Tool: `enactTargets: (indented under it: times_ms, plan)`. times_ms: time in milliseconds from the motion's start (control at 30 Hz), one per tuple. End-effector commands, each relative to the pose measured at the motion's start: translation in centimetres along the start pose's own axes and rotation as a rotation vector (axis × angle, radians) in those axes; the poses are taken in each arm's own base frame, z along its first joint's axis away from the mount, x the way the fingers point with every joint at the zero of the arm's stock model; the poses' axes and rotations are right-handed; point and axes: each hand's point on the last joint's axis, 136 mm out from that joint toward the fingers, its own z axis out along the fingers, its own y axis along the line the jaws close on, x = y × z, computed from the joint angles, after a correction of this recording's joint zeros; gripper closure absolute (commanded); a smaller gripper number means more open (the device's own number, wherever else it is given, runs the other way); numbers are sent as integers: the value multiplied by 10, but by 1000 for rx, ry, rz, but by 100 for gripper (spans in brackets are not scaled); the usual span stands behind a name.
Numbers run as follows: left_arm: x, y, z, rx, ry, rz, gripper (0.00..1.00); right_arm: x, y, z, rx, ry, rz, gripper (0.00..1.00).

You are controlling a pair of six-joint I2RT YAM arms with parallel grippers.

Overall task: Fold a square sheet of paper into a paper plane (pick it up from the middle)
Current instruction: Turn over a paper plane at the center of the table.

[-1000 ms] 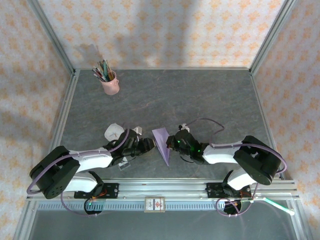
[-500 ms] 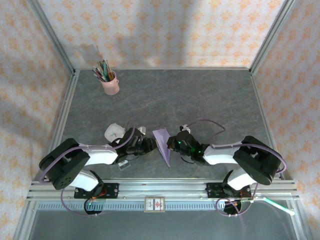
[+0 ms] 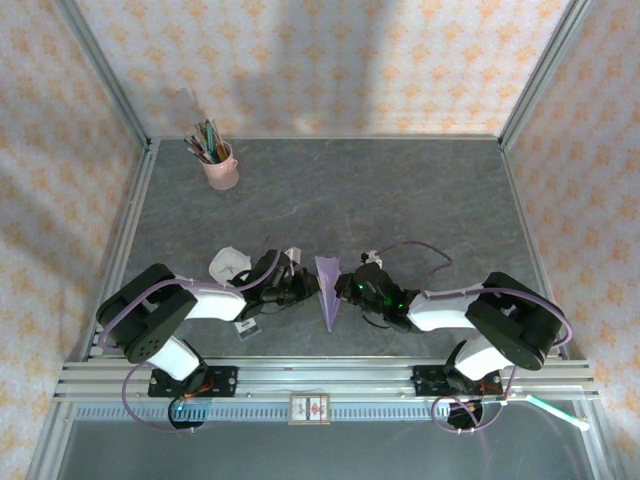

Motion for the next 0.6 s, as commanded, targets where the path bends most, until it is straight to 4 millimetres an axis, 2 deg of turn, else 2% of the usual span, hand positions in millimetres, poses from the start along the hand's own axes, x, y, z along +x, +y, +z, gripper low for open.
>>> enactTargets:
  times_ms: [0,267,567]
  plan:
    - [-10,-11,2,0,-32,55,99,-9,-1,-1,14,-41,-3,100]
    - [-32,4,-13,-69,-74,78,100,-18,-13,1,92,-86,16,99]
    - [-45,10,-14,-102,-58,105,100,-21,-8,9,88,-100,36,98]
